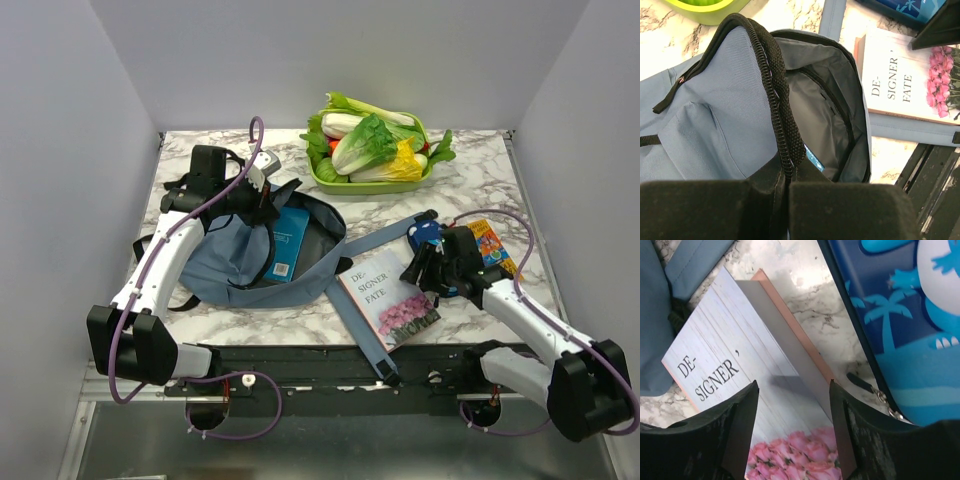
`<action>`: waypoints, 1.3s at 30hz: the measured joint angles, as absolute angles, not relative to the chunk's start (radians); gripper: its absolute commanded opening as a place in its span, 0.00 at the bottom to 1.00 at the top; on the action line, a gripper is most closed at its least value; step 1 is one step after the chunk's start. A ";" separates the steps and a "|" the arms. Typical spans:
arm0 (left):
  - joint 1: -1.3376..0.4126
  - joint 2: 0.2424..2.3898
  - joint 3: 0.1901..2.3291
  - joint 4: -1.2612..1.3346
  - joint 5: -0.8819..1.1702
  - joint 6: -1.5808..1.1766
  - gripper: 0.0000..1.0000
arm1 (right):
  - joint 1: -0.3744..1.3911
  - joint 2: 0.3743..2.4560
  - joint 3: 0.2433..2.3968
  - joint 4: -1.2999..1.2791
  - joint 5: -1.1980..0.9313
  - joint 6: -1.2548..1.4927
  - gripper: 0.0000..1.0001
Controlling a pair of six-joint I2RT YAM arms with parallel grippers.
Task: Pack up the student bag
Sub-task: Pick up the book from the center of the board.
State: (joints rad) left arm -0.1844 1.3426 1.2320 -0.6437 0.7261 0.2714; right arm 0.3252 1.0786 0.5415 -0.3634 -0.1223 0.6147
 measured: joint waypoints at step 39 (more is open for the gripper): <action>-0.186 1.343 1.219 -0.614 0.727 0.241 0.02 | 0.319 0.651 0.466 -0.553 -0.367 0.686 0.01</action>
